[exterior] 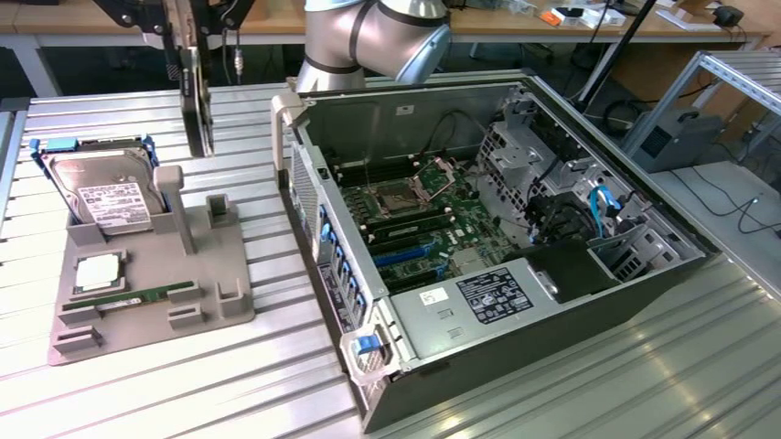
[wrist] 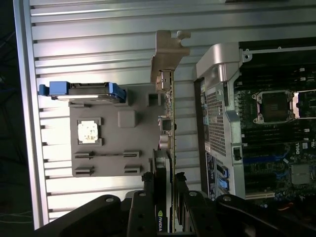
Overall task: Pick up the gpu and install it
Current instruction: 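Pick up the gpu and move the gpu toward the slot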
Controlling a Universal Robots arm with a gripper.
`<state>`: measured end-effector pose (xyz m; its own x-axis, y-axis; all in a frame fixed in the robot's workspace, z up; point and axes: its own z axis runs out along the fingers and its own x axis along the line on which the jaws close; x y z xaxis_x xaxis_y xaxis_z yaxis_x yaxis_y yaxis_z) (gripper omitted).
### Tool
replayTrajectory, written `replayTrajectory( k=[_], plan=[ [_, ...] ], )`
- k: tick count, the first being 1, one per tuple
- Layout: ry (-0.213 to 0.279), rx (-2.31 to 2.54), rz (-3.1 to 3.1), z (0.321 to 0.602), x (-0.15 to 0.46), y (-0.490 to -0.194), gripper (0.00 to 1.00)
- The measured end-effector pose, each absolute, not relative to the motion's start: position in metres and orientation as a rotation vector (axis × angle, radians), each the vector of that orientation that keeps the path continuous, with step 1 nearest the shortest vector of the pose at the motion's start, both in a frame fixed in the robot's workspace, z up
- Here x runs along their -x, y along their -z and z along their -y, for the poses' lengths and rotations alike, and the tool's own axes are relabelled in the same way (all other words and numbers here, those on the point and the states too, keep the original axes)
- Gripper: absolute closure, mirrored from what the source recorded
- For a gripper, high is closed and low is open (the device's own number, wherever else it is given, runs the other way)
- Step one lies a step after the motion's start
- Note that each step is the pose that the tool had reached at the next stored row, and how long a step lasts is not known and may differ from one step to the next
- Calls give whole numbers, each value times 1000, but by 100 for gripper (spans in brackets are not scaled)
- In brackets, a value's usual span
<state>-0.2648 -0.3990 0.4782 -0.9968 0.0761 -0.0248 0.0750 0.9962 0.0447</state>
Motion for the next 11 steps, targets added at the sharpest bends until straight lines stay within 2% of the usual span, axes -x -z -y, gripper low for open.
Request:
replayTrajectory(
  k=[11],
  plan=[
    [-68, -118, -3112, 414, 233, -469, 73]
  ],
)
